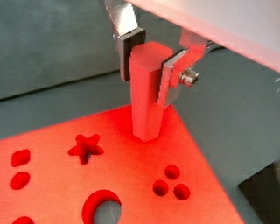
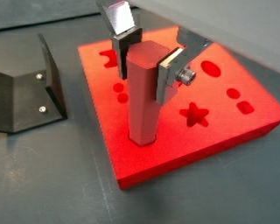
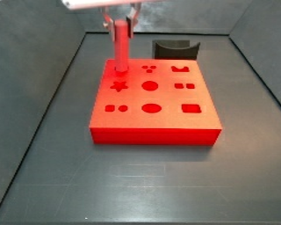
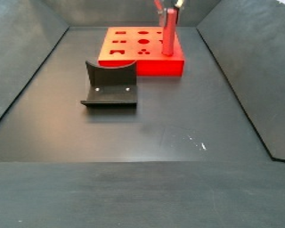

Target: Insert the hexagon object.

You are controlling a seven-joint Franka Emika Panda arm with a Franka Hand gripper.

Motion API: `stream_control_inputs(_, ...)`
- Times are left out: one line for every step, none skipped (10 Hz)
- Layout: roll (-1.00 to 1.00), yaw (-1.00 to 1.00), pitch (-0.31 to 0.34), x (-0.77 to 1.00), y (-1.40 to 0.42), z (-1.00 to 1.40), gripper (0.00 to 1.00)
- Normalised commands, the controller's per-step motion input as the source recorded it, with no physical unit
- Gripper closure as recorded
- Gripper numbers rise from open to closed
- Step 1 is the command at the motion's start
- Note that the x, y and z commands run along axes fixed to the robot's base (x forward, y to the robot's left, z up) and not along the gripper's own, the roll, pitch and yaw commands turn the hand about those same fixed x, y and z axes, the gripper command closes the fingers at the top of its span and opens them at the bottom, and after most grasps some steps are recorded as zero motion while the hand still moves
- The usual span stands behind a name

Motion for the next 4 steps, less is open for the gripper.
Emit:
stream_control_inputs(0.09,-0.08,0.003,0.03,0.06,-0.82,1.0)
stream_control_inputs(0.12,-0.12,0.027,0.03,0.06,-0.66,1.0)
stream_control_inputs(0.0,0.0,0.011,0.01,0.0,0.0,1.0)
stream_control_inputs(0.0,0.0,0.0,0.0,0.0,0.0,1.0)
